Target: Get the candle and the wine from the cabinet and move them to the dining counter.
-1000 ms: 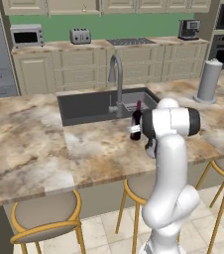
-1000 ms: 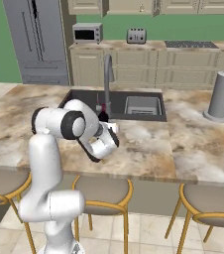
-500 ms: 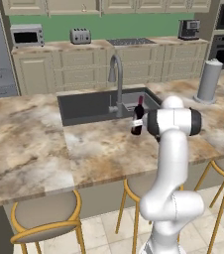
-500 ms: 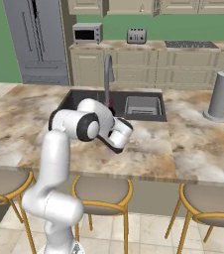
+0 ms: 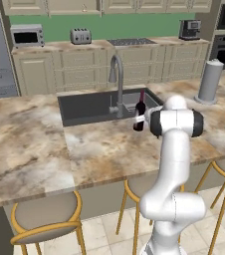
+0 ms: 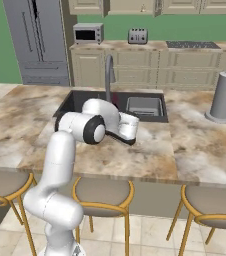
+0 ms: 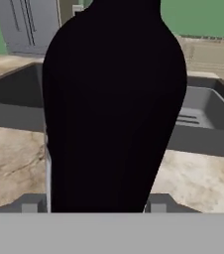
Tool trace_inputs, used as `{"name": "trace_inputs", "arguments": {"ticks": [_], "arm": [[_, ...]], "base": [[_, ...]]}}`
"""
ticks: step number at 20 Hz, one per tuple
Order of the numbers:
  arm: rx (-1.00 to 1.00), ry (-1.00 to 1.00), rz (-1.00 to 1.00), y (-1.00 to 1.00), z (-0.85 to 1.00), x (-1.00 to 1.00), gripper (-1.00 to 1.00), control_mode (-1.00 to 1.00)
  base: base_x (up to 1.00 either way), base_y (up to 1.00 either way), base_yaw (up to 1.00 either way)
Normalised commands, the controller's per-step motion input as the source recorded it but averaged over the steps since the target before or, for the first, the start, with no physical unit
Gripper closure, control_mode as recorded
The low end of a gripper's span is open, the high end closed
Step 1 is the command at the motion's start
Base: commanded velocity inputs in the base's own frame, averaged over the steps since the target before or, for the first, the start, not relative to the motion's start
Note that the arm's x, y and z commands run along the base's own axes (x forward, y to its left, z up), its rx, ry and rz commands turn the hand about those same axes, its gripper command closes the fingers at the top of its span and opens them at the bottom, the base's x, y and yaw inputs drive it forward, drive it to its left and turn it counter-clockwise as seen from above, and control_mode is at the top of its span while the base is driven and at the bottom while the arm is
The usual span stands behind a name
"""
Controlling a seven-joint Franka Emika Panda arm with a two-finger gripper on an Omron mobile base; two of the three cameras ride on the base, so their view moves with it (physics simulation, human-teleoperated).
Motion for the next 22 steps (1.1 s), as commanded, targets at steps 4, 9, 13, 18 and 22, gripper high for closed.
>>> {"name": "trace_inputs", "arguments": {"ticks": [4,9,13,18,22], "arm": [[-0.11,-0.2,0.0,0.09,-0.02,-0.11,1.0,-1.0],[-0.1,-0.15,0.0,0.07,-0.1,-0.05,1.0,-1.0],[-0.03,-0.03,0.0,0.0,-0.25,0.0,1.0,-1.0],[-0.01,-0.01,0.0,0.0,-0.27,0.0,1.0,-1.0],[0.0,0.0,0.0,0.0,-0.19,0.0,1.0,-1.0]], "base": [[0.0,0.0,0.0],[0.0,0.0,0.0],[0.0,0.0,0.0],[0.0,0.0,0.0],[0.0,0.0,0.0]]}}
